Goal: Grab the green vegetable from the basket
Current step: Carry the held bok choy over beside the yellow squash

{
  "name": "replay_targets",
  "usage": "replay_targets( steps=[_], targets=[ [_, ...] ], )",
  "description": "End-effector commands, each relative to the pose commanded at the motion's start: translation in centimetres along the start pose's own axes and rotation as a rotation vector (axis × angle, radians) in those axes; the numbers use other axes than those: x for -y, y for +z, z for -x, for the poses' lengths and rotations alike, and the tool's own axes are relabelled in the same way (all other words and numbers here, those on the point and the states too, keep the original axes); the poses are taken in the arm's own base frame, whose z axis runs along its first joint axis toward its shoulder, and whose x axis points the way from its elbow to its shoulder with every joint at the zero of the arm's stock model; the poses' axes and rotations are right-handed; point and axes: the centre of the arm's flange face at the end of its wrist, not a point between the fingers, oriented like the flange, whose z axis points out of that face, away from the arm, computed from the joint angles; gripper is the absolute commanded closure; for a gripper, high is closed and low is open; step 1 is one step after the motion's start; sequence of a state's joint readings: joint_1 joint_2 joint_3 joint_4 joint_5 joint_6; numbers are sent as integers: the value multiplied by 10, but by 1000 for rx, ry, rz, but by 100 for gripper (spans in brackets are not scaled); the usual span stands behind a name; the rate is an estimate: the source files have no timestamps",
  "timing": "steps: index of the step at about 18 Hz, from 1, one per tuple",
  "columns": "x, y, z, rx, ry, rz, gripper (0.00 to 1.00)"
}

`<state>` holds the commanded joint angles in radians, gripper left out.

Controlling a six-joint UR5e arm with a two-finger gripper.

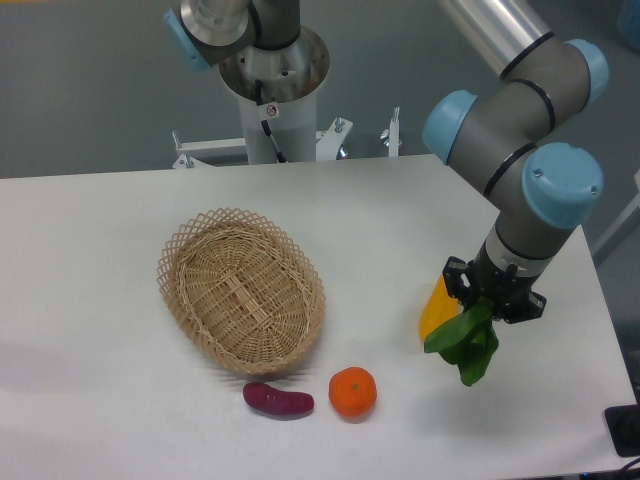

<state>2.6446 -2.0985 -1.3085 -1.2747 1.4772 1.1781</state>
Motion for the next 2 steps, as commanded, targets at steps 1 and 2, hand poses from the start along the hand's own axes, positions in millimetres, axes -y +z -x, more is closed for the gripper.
replay_targets(
  steps=[1,2],
  targets=[
    [0,-1,0,3,3,-1,90],
    [0,0,-1,2,5,2,90]
  ],
)
